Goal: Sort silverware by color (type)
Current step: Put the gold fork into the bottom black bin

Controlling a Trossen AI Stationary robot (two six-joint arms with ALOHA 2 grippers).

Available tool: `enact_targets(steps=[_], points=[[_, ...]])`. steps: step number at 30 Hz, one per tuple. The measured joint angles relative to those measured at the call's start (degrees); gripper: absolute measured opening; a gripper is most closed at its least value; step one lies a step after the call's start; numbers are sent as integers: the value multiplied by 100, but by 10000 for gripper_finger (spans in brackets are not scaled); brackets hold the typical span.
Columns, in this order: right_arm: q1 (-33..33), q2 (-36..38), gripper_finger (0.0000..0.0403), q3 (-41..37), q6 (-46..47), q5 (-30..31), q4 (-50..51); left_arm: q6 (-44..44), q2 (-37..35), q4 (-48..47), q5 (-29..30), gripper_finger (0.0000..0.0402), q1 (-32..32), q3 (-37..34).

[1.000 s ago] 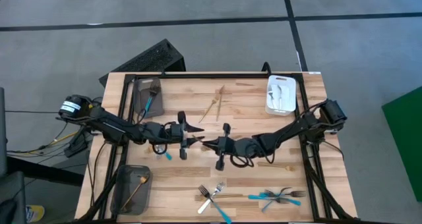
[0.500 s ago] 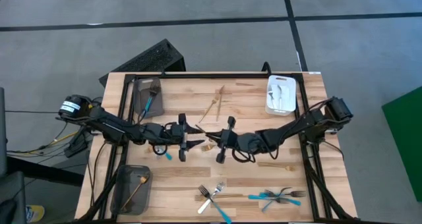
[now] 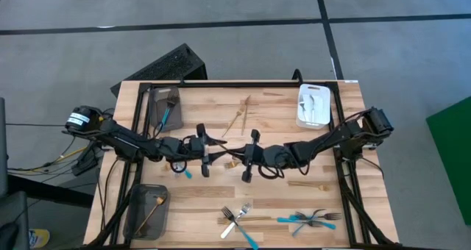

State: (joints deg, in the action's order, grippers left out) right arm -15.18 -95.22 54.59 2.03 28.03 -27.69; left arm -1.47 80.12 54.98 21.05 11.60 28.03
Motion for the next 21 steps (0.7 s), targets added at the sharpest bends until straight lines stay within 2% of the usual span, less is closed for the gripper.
enact_targets(steps=[5,8,14,18,21], points=[[92,2,42,0,149,-233,51,24,2,40,-63,63,-1,-2],[120,4,44,0,158,-420,44,40,2,81,-339,18,0,37],[114,17,49,4,347,-527,39,-94,4,-124,-612,13,-2,209],[95,4,64,4,457,-522,180,-50,-56,-662,-418,10,6,306],[72,140,72,1,731,-531,663,239,-229,-1264,-187,10,65,349]])
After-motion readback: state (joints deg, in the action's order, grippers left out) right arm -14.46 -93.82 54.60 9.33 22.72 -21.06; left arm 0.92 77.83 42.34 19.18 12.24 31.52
